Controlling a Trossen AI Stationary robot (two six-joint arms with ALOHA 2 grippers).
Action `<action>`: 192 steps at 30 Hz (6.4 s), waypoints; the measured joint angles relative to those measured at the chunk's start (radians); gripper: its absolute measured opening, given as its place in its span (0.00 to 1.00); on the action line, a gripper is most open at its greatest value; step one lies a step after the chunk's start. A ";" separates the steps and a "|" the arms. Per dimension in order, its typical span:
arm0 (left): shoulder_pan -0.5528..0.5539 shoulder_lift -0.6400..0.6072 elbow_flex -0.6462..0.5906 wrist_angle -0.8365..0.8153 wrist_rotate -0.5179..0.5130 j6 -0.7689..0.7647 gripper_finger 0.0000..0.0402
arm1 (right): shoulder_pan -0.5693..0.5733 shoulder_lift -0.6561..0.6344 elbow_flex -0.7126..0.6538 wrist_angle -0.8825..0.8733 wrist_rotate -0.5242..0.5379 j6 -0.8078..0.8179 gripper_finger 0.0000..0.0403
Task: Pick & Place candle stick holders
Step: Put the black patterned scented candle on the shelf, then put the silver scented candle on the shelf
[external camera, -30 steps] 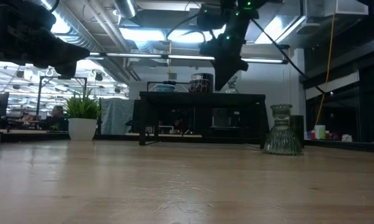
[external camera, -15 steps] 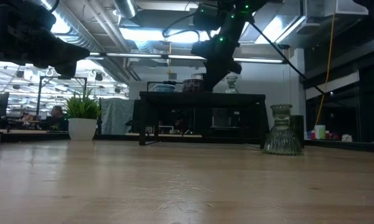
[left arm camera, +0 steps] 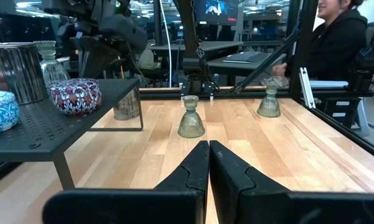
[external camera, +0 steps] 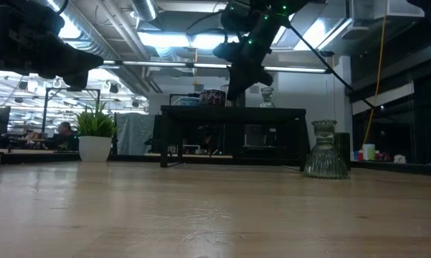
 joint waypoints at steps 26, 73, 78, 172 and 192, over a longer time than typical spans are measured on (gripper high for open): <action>0.000 0.000 0.000 0.000 0.000 0.000 0.02 | 0.018 0.000 0.000 0.099 -0.076 -0.035 0.00; 0.000 0.000 0.000 0.000 0.000 0.000 0.02 | 0.032 0.072 0.001 0.196 -0.082 0.073 0.00; 0.000 0.000 0.000 0.000 0.000 0.000 0.02 | 0.032 0.072 0.001 0.207 -0.084 0.073 0.00; 0.000 0.000 0.000 0.006 0.000 0.000 0.02 | -0.162 -0.770 -0.613 -0.048 -0.036 -0.018 0.01; 0.000 0.000 0.000 0.006 0.000 0.000 0.02 | -0.288 -0.731 -0.612 -0.171 -0.017 -0.060 0.51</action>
